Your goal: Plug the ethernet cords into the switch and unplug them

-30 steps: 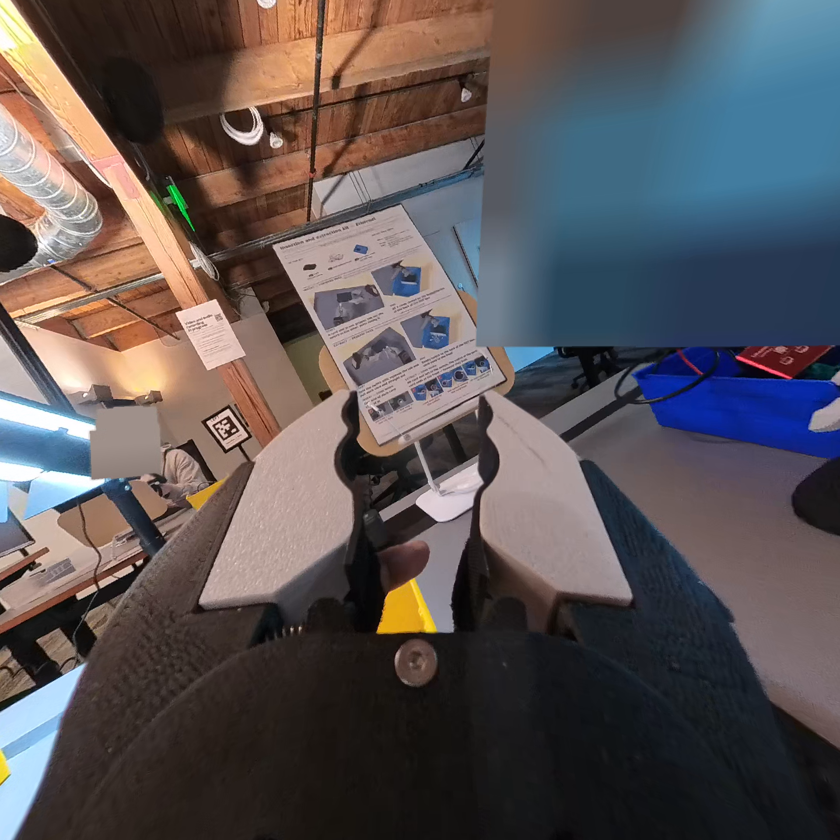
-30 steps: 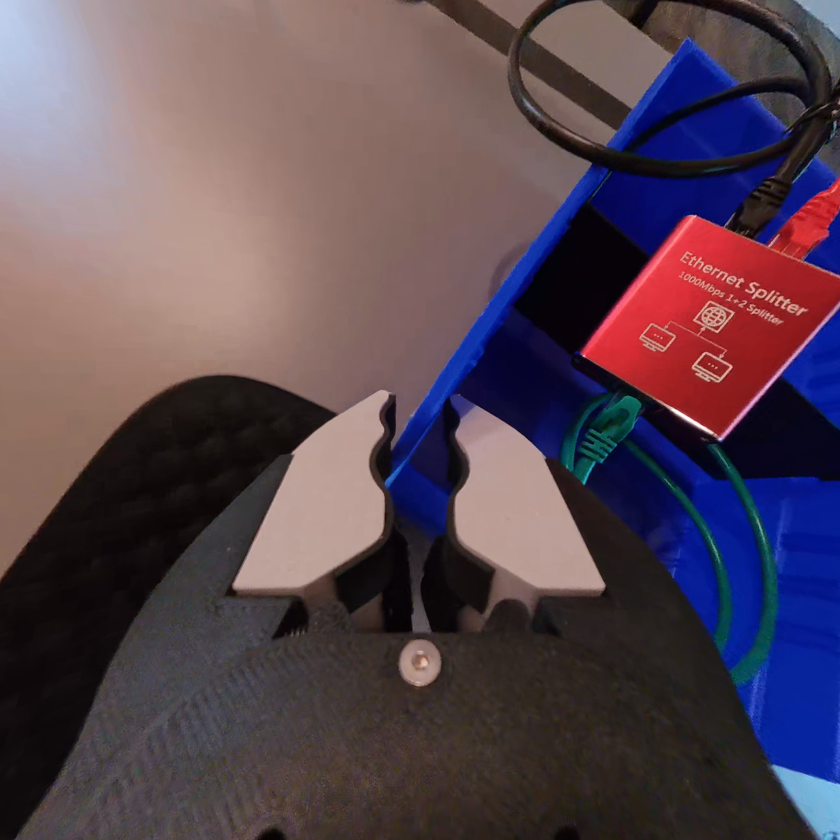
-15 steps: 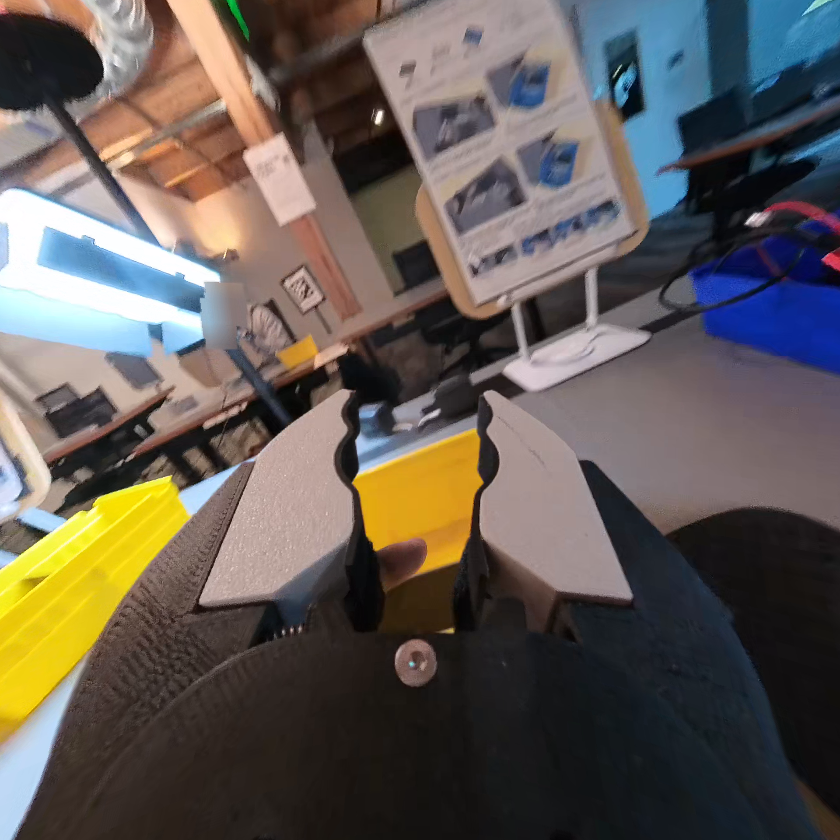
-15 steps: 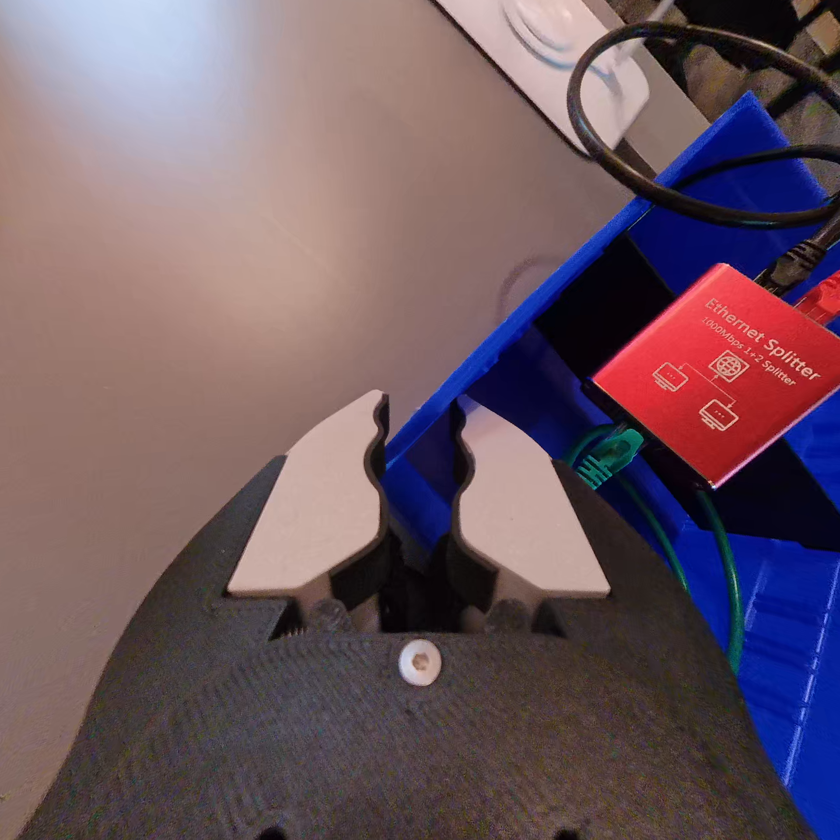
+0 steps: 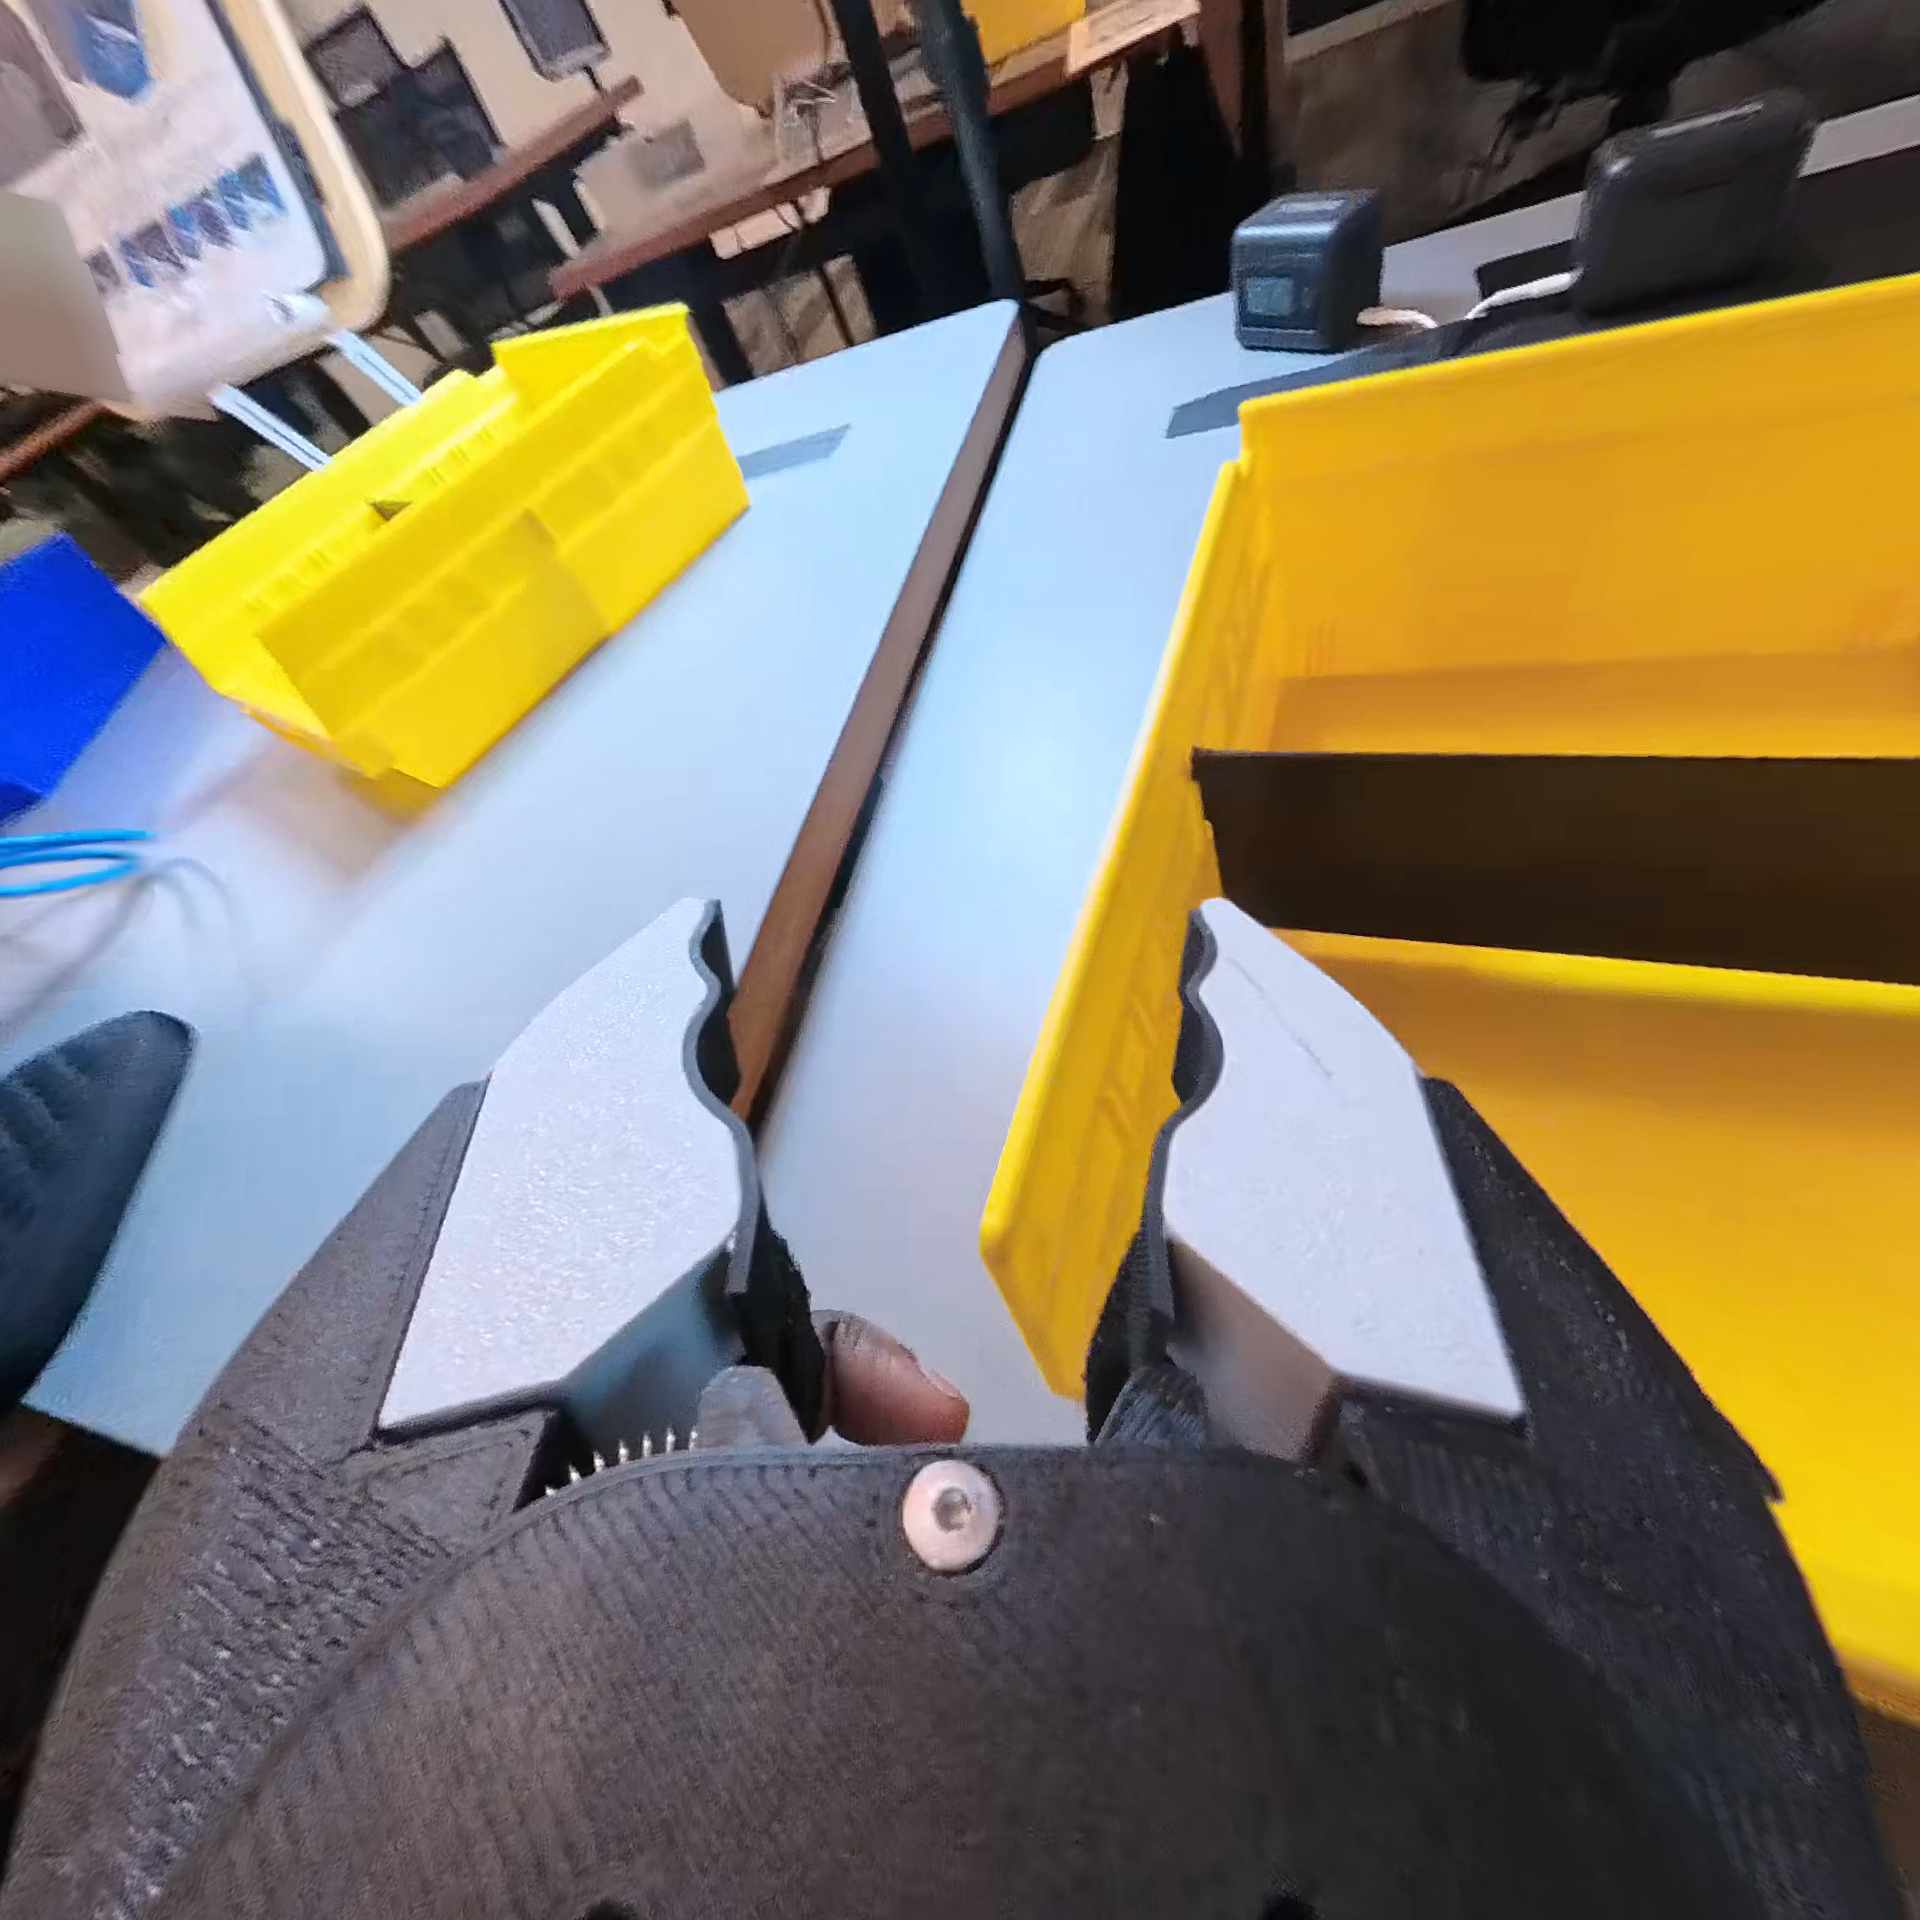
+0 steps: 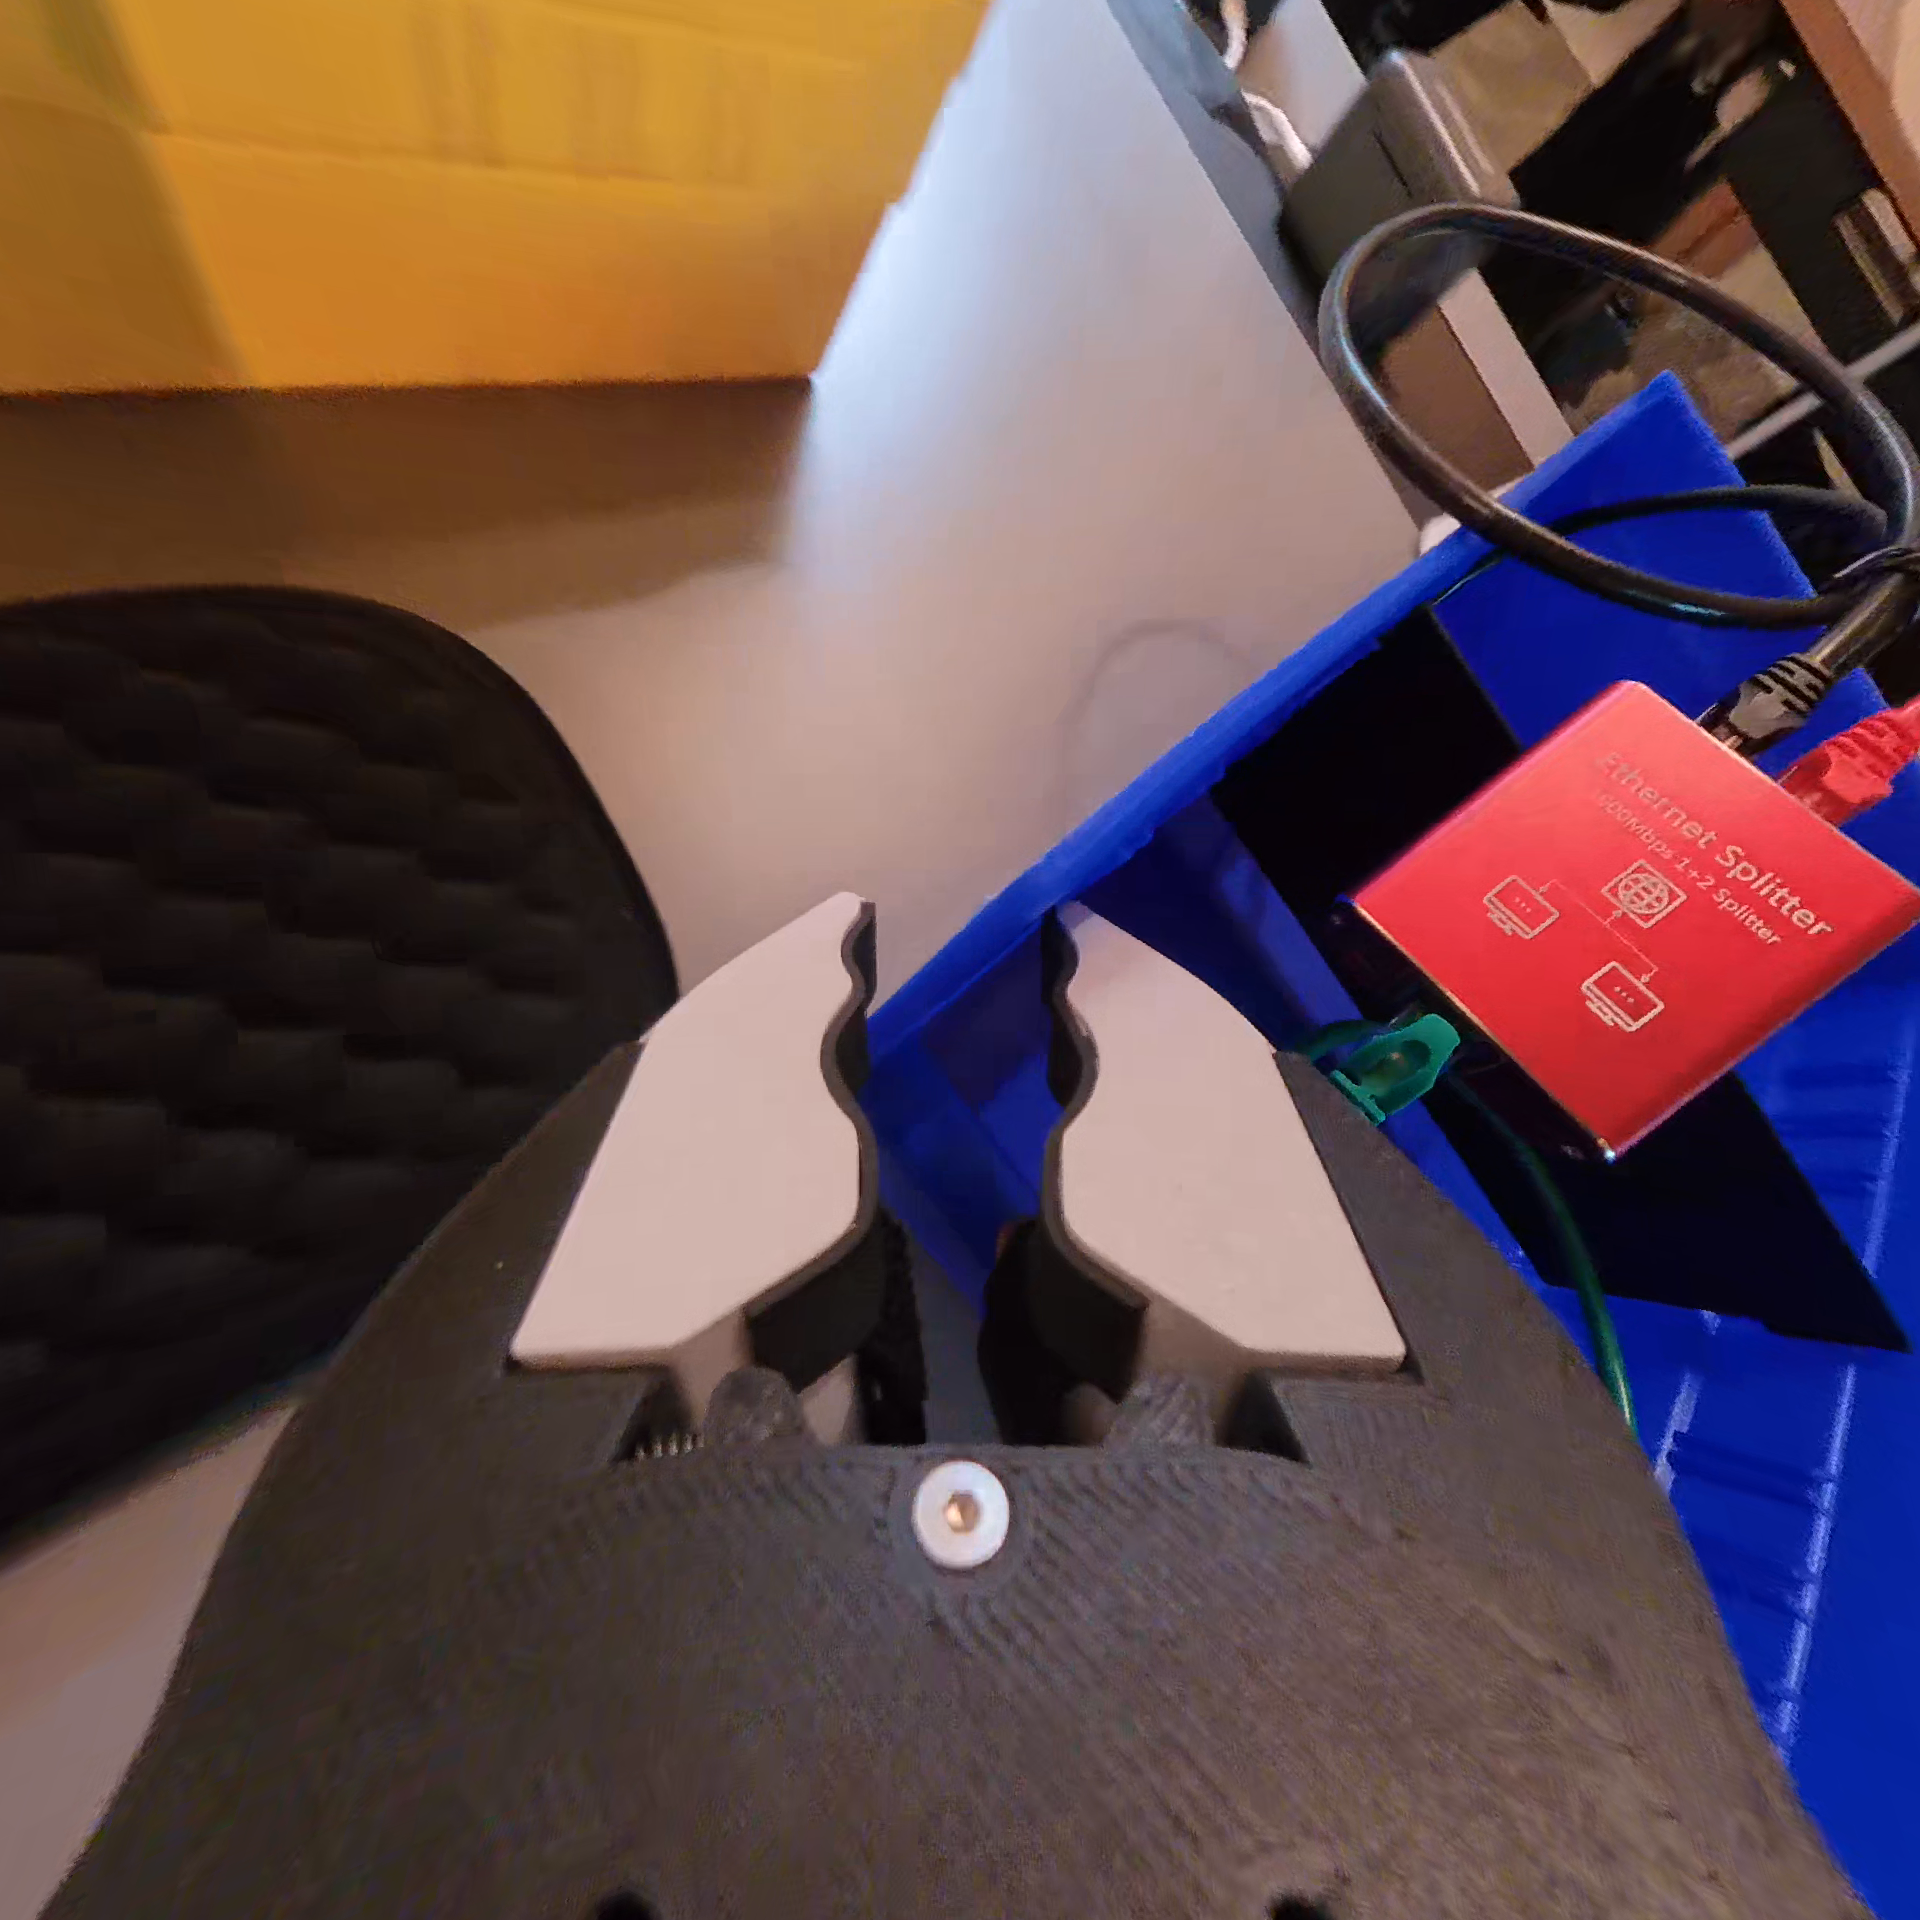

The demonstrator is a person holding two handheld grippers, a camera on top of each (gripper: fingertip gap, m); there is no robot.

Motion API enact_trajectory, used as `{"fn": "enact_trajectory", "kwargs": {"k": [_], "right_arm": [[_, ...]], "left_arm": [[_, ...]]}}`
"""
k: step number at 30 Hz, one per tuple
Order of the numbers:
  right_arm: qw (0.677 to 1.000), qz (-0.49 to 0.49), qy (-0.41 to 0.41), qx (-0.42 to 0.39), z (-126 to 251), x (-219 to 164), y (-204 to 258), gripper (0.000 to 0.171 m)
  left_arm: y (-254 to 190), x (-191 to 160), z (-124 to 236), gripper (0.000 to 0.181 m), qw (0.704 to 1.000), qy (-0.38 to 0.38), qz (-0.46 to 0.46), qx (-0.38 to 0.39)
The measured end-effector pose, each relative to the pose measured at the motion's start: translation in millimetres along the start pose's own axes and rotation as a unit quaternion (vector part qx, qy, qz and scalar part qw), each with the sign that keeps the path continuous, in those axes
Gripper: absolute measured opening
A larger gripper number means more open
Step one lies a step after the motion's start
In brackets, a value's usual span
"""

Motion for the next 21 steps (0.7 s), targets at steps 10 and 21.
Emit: {"fn": "enact_trajectory", "kwargs": {"k": [10,21], "right_arm": [[0.991,0.069,-0.081,0.083,-13,39,30,0.048],[0.926,-0.002,-0.266,0.267,65,57,98,0.106]], "left_arm": [[-7,-28,-28,0.074,0.994,0.056,0.000,-0.099],[-53,-49,0,0.026,0.934,0.174,-0.080,-0.302]]}}
Point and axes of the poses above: each gripper's, where its closed fingertips meet, z back along the fingers, x out of its top, y = z × x across the jaws, the point moved 6 cm from there along z, back along the fingers, and after that the axes turned 15 degrees about y, right-handed, at the moved point
